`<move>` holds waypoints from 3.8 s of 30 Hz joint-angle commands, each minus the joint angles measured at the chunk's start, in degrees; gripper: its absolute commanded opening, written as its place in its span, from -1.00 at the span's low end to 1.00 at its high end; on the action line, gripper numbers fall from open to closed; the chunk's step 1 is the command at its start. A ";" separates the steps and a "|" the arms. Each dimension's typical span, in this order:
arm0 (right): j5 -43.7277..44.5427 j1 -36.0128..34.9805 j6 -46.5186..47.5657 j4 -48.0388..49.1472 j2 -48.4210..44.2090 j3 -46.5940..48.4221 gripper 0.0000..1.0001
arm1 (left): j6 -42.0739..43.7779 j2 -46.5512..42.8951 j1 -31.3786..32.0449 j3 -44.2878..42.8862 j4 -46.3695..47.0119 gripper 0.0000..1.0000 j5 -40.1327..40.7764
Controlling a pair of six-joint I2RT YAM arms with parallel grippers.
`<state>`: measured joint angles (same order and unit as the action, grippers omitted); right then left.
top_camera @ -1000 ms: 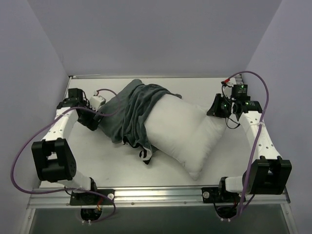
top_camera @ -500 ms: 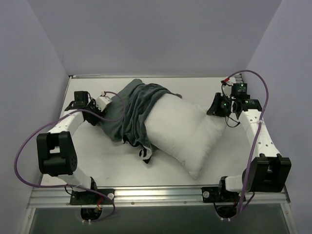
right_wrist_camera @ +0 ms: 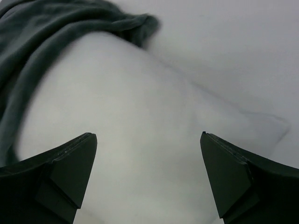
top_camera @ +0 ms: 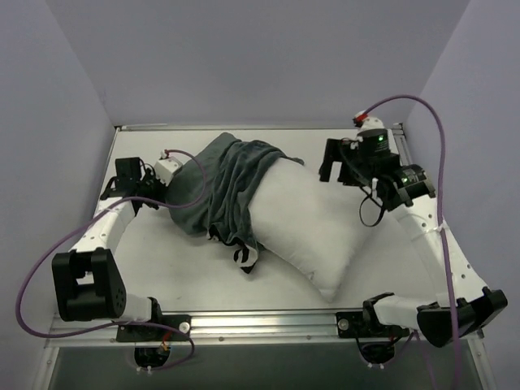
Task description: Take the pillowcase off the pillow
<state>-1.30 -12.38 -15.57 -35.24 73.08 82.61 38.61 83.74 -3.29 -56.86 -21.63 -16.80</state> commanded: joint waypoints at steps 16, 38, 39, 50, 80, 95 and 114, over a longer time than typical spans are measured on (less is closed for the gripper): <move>8.78 -27.63 -12.38 17.13 21.39 -20.54 0.81 | -16.63 -11.06 -1.54 -15.18 -12.38 -0.95 0.71; -6.08 27.49 -0.25 24.43 4.35 -35.41 -1.00 | -20.41 7.37 -20.53 -70.45 -25.82 -0.95 9.84; -6.17 28.20 -0.25 24.52 4.79 -35.41 -1.00 | -20.76 8.79 -20.79 -74.41 -27.66 -0.95 10.64; -8.54 35.23 -3.14 26.19 4.00 -35.67 -1.00 | -21.74 15.41 -21.06 -92.76 -28.39 -0.95 19.44; 2.96 15.19 -6.93 13.37 -6.80 -19.95 0.99 | -27.36 7.50 1.80 -42.11 -30.03 0.87 14.42; -3.62 15.11 -3.23 12.03 -18.05 -24.33 0.99 | -21.91 -23.79 -0.75 -8.66 -33.32 0.87 22.07; -4.75 15.11 -3.15 14.59 -21.22 -29.08 0.99 | -20.94 -36.20 -0.93 10.10 -23.11 0.88 30.33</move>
<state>-4.49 2.90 -19.57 -23.14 53.15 54.17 17.41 48.60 -3.86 -46.28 -48.73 12.01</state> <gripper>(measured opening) 0.994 0.938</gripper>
